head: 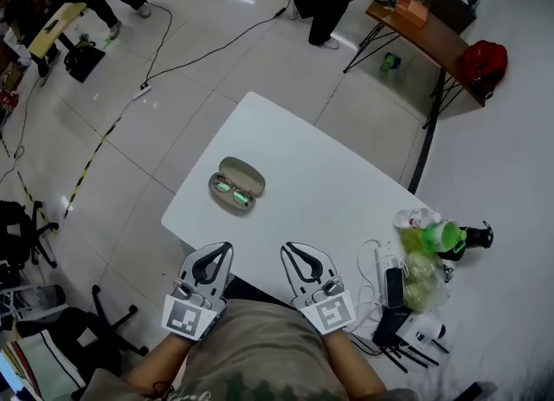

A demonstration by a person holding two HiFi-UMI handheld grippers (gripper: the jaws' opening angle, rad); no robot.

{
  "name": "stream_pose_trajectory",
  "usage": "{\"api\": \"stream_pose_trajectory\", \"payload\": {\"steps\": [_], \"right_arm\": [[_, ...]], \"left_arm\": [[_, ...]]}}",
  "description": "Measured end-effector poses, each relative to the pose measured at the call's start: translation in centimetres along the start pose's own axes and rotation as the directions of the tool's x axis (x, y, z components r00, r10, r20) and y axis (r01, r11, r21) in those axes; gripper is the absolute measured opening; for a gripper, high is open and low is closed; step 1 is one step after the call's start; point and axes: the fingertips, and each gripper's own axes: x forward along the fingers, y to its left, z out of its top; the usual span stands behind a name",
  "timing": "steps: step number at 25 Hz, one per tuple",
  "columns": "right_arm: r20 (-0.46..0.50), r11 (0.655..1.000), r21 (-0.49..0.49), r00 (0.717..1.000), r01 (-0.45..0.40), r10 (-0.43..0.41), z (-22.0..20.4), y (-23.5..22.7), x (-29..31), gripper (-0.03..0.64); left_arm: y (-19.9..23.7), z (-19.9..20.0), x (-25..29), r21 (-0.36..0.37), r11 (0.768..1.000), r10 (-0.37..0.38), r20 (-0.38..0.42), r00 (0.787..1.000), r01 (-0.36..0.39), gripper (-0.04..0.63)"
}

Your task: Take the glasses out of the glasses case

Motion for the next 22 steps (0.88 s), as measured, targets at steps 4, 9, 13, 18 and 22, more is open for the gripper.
{"api": "stream_pose_trajectory", "payload": {"steps": [4,9,13,18,22], "right_arm": [[-0.106,0.998,0.034,0.992,-0.062,0.065,-2.4,-0.3,5.2,0.014],[-0.165,0.998,-0.039,0.985,-0.054,0.047,-4.5,-1.8,10.9,0.014],[-0.267,0.99,-0.055,0.958,-0.126,0.107,-7.4,-2.1,15.2,0.015],[-0.352,0.982,-0.051,0.923,-0.184,0.155,-10.9,-2.5,19.4,0.037],[-0.44,0.976,-0.049,0.882,-0.214,0.171,-13.9,-2.5,22.1,0.037]], "left_arm": [[1.8,0.1,0.1,-0.022,1.0,0.021,-0.003,1.0,-0.021,0.009],[3.8,-0.3,0.0,-0.052,0.997,0.052,-0.023,0.998,-0.053,0.009],[5.3,-0.6,0.0,-0.071,0.995,0.075,-0.029,0.997,-0.077,0.009],[6.5,-0.7,0.2,-0.066,0.994,0.085,-0.016,0.996,-0.086,0.009],[7.8,-1.5,0.0,-0.095,0.989,0.106,-0.04,0.994,-0.109,0.009]]}}
